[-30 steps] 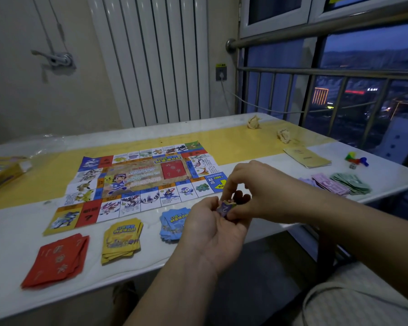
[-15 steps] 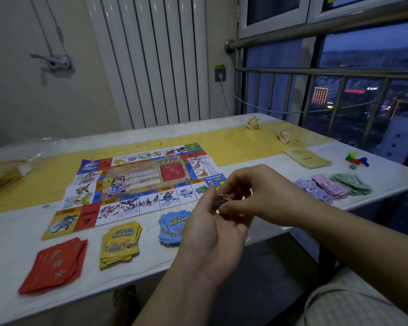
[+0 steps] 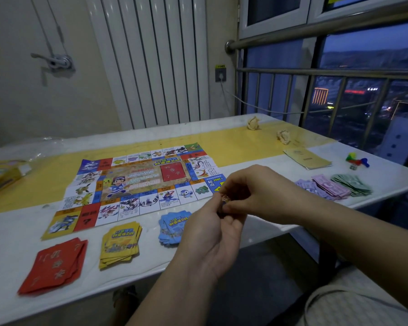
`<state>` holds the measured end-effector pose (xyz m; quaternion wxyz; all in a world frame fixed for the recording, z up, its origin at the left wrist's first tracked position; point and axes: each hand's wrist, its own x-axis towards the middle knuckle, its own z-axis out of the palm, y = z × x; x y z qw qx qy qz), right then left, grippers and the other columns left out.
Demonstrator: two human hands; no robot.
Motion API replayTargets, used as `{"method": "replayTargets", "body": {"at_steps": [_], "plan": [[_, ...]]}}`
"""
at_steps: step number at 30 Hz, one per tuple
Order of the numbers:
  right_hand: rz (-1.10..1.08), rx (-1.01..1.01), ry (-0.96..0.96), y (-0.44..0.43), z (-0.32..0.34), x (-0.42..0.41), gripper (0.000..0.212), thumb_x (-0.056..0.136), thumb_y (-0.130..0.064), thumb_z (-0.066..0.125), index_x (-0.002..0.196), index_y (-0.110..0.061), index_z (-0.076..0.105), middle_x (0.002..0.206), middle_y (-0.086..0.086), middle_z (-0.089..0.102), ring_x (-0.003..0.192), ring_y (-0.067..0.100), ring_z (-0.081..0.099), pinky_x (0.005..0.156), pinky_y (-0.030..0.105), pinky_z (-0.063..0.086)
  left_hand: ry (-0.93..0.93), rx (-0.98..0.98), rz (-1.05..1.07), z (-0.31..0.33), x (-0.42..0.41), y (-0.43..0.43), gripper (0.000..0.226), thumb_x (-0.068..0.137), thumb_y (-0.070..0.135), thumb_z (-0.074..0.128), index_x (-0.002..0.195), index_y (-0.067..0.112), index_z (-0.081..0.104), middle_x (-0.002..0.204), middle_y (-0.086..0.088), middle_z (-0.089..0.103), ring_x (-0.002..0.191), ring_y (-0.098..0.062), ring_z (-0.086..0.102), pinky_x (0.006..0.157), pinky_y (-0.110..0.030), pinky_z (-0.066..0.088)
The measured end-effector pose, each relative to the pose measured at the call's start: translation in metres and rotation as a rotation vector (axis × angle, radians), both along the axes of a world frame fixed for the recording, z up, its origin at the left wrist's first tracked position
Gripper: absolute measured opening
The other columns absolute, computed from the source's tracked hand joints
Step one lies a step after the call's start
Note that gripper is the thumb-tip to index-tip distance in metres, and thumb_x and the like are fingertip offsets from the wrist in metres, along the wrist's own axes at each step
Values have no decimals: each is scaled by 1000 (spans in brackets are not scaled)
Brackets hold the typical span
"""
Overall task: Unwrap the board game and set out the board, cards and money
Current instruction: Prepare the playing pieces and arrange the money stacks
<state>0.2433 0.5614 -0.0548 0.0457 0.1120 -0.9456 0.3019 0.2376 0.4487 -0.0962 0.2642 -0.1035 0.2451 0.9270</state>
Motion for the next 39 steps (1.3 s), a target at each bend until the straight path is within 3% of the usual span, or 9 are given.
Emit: {"method": "replayTargets", "body": {"at_steps": [4,6,8,14,18,22,26,32,39], "plan": [[39,-294,-274,16,9,-6,18,78,-17,74,96,-14,70,91,9,74,80,17,68,72,21,51,50,-106,-91,3,-4,-10,41,100,32,37,116,2,59,115,-20,63,108,-28,58,94,-39,43],[29,-360,-343,23,8,-10,23,79,-15,73,100,-12,68,93,15,73,79,17,63,66,20,47,55,-77,-102,5,-6,-11,39,99,30,39,121,5,59,121,-23,60,109,-31,56,96,-41,41],[30,-405,-371,24,5,-13,24,78,-10,74,101,-9,66,86,11,74,82,17,68,76,21,52,60,-8,-124,7,-6,-7,38,97,20,40,124,-1,55,125,-26,58,118,-31,55,102,-41,41],[-3,-101,-160,28,12,-21,21,73,-31,79,92,-25,74,66,-19,59,52,-11,48,49,6,33,65,8,-121,10,-15,6,26,97,6,38,103,-11,57,97,-22,65,89,-27,64,76,-36,55],[-31,-116,-221,45,16,-32,14,73,-33,79,85,-27,74,78,-14,63,63,-7,50,63,15,38,95,-156,-108,15,-23,21,23,98,3,42,111,-9,57,96,-22,65,83,-27,64,83,-44,50],[-39,-178,-329,71,25,-47,2,80,-21,73,81,-19,71,76,-8,69,65,-5,59,59,9,41,119,-277,-125,24,-38,48,24,97,7,47,117,-4,56,111,-20,61,81,-25,62,81,-41,50],[-111,-140,-369,101,28,-62,6,83,-23,70,80,-19,72,81,3,59,77,15,44,64,26,33,119,-336,-174,26,-55,75,17,97,12,50,97,-2,60,91,-15,62,79,-23,63,70,-33,58],[-242,-217,-346,144,11,-75,10,83,-27,71,78,-19,75,68,0,51,70,16,36,57,26,28,119,-400,-245,25,-75,111,16,96,-1,44,104,-4,58,89,-19,60,80,-23,62,74,-33,57],[-364,-309,-322,183,1,-79,10,83,-27,70,86,-18,73,76,-9,61,77,12,52,71,26,39,113,-442,-205,10,-94,118,24,97,-6,38,116,-2,53,86,-18,60,76,-21,61,78,-30,52]]}}
